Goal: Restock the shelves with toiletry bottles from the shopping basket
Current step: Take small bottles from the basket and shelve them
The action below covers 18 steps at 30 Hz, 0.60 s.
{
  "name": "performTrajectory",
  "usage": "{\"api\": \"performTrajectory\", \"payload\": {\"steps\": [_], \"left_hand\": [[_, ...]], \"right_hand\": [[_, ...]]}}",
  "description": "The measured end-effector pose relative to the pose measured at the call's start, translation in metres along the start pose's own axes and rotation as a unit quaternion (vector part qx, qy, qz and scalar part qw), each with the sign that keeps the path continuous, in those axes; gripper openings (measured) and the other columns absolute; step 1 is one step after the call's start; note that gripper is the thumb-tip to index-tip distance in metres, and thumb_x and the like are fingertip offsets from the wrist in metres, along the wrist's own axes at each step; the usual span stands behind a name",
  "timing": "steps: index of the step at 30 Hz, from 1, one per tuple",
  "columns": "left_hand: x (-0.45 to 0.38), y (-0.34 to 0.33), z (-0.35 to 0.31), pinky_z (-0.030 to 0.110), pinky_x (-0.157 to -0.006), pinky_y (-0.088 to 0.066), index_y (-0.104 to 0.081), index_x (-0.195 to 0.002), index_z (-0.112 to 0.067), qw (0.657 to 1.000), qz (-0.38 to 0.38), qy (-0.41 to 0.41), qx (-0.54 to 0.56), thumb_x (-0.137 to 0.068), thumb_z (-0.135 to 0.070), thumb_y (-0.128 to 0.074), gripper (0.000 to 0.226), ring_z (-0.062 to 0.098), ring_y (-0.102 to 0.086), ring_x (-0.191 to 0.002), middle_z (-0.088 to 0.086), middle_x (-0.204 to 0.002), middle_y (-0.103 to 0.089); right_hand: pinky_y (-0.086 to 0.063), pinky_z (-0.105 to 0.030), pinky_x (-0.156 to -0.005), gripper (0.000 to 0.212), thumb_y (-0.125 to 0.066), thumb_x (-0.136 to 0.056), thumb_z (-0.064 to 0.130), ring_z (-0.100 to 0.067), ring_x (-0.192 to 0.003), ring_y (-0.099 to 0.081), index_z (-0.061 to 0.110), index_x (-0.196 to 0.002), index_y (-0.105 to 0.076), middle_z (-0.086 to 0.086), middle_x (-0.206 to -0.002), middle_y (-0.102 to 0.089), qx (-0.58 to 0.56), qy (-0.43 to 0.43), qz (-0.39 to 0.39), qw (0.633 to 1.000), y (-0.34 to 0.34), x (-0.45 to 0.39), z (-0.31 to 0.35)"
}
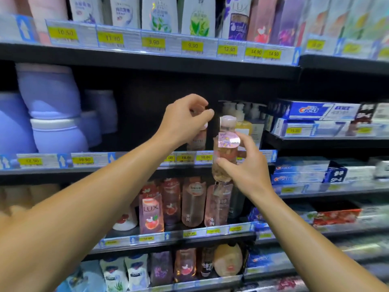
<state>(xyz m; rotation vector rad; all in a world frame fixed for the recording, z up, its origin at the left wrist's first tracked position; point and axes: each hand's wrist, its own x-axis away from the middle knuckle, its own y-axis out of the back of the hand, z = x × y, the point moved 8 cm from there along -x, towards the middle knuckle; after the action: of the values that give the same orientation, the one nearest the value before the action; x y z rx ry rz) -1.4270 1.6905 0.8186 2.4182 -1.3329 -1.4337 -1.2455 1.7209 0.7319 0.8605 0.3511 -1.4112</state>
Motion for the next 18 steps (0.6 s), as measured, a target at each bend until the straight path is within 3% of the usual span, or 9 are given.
{"api": "performTrajectory", "payload": {"steps": [3, 7, 9, 11, 14, 16, 18], "left_hand": [[-0.001, -0.002, 0.022, 0.033, -0.089, -0.051, -0.058, -0.122, -0.023, 0.996, -0.021, 0.011, -0.082, -0.084, -0.026, -0.069, 0.039, 0.013, -0.06, -0.098, -0.004, -0.113, -0.06], [-0.003, -0.021, 0.054, 0.028, -0.084, -0.044, -0.034, -0.146, -0.022, 0.992, 0.032, 0.087, -0.088, -0.079, -0.035, -0.076, 0.081, 0.019, -0.053, -0.105, 0.0, -0.121, -0.05], [-0.004, -0.035, 0.062, 0.022, -0.072, -0.045, -0.039, -0.141, -0.019, 0.989, 0.066, 0.106, -0.073, -0.075, -0.027, -0.078, 0.077, 0.013, -0.058, -0.091, -0.007, -0.11, -0.057], [-0.006, -0.044, 0.067, 0.016, -0.059, -0.04, -0.052, -0.123, -0.018, 0.987, 0.073, 0.114, -0.083, -0.073, -0.021, -0.077, 0.056, 0.002, -0.056, -0.077, -0.011, -0.092, -0.06], [-0.017, -0.055, 0.072, 0.016, -0.053, -0.036, -0.058, -0.1, -0.018, 0.983, 0.08, 0.116, -0.114, -0.075, -0.022, -0.078, 0.032, 0.002, -0.054, -0.07, -0.005, -0.087, -0.063], [-0.025, -0.064, 0.077, 0.018, -0.054, -0.034, -0.058, -0.104, -0.016, 0.978, 0.093, 0.127, -0.138, -0.078, -0.027, -0.078, 0.034, 0.004, -0.051, -0.069, -0.004, -0.087, -0.06], [-0.033, -0.072, 0.081, 0.023, -0.066, -0.04, -0.056, -0.118, -0.013, 0.973, 0.101, 0.134, -0.156, -0.077, -0.029, -0.078, 0.049, 0.015, -0.057, -0.083, 0.001, -0.098, -0.06]], "right_hand": [[-0.036, 0.002, -0.073, 0.059, -0.081, -0.072, 0.029, 0.02, -0.098, -0.05, 0.04, -0.122, -0.052, 0.036, -0.101, -0.058, -0.002, -0.012, -0.015, 1.0, 0.016, 0.001, -0.014], [-0.034, 0.003, -0.074, 0.061, -0.081, -0.073, 0.03, 0.021, -0.099, -0.049, 0.034, -0.126, -0.052, 0.032, -0.103, -0.058, 0.014, -0.016, -0.023, 0.999, 0.027, -0.001, -0.025], [-0.035, 0.002, -0.077, 0.062, -0.081, -0.073, 0.03, 0.017, -0.103, -0.049, 0.034, -0.127, -0.051, 0.028, -0.108, -0.058, 0.019, -0.017, -0.017, 1.0, 0.027, -0.003, -0.029], [-0.036, 0.002, -0.078, 0.065, -0.081, -0.073, 0.03, 0.014, -0.106, -0.049, 0.034, -0.129, -0.05, 0.026, -0.111, -0.058, 0.023, -0.018, -0.014, 0.999, 0.027, -0.004, -0.032], [-0.037, -0.002, -0.081, 0.066, -0.082, -0.073, 0.033, 0.007, -0.107, -0.051, 0.036, -0.13, -0.048, 0.023, -0.116, -0.058, 0.032, -0.016, -0.012, 0.999, 0.026, -0.007, -0.035], [-0.039, -0.008, -0.086, 0.066, -0.082, -0.073, 0.033, 0.004, -0.108, -0.051, 0.035, -0.13, -0.049, 0.02, -0.119, -0.059, 0.035, -0.013, -0.009, 0.999, 0.024, -0.009, -0.036], [-0.041, -0.016, -0.087, 0.066, -0.082, -0.072, 0.033, 0.002, -0.109, -0.052, 0.035, -0.13, -0.05, 0.02, -0.119, -0.059, 0.033, -0.01, -0.008, 0.999, 0.024, -0.01, -0.036]]}}
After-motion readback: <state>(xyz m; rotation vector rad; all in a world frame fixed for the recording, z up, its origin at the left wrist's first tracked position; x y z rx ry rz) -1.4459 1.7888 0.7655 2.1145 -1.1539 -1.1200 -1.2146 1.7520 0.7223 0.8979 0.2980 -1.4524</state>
